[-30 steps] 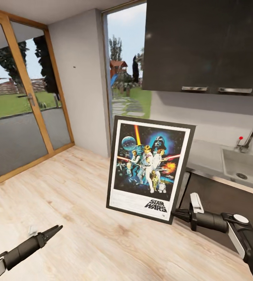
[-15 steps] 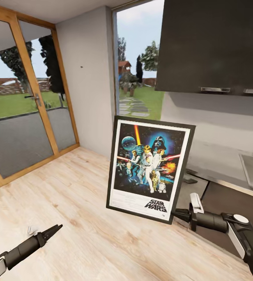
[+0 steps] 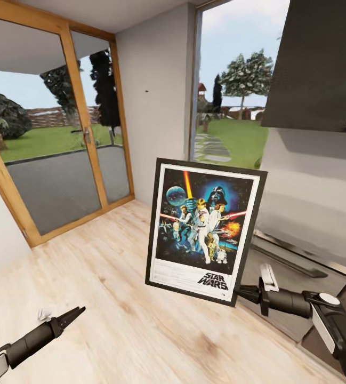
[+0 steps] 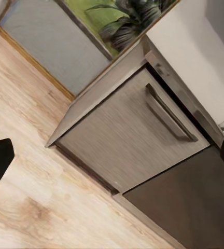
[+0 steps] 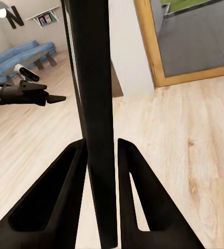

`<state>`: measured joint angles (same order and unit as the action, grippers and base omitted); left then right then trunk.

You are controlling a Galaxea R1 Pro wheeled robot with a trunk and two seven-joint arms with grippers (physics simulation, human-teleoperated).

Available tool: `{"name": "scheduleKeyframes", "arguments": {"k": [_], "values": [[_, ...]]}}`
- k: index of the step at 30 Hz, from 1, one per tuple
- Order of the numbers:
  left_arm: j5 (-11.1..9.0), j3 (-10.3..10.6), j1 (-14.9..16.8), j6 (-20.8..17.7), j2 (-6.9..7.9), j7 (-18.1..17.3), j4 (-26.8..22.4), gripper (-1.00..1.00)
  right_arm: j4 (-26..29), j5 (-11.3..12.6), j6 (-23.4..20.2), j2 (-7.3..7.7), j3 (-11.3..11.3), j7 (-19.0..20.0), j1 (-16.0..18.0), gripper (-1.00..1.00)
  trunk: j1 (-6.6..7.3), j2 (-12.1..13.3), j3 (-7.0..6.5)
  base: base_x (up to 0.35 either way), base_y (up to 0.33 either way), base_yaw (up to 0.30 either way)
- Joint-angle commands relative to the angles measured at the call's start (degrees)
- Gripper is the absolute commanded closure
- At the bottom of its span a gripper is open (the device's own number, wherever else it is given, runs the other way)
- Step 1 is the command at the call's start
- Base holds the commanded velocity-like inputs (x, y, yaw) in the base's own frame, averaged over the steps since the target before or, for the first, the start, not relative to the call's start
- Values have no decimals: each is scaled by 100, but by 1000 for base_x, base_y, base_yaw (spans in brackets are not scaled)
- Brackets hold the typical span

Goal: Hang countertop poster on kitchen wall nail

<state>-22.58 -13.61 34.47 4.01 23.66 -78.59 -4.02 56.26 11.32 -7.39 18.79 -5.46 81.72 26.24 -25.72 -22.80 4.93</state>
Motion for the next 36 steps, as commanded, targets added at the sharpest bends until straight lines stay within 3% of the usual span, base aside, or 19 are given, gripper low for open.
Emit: {"name": "scheduleKeyframes", "arguments": {"k": [1, 6, 16, 22, 32, 36], "values": [[44, -45, 7, 40, -1, -11, 6, -100, 2, 17, -77, 2, -4, 31, 4, 100, -6, -12, 13, 241, 278, 119], [44, -44, 7, 39, -2, -8, 6, -100, -12, 17, -76, -2, -13, 5, 4, 100, -6, -12, 13, 238, 282, 48], [44, -38, 7, 39, -2, -8, 6, -100, -7, 28, -84, -7, -2, -407, 5, 100, -6, -12, 13, 235, 284, 4], [44, -36, 7, 39, -2, -8, 5, -100, -3, 27, -85, -146, -6, -433, 4, 100, -6, -12, 13, 235, 285, 0], [44, -36, 7, 39, -1, -8, -1, -100, -5, 34, -102, -206, -22, -619, 2, 100, -6, -12, 13, 235, 284, 0], [44, -36, 7, 39, 3, -8, -2, -100, -4, 318, -96, -251, -40, -635, -3, 100, -6, -12, 13, 237, 284, 0]]}}
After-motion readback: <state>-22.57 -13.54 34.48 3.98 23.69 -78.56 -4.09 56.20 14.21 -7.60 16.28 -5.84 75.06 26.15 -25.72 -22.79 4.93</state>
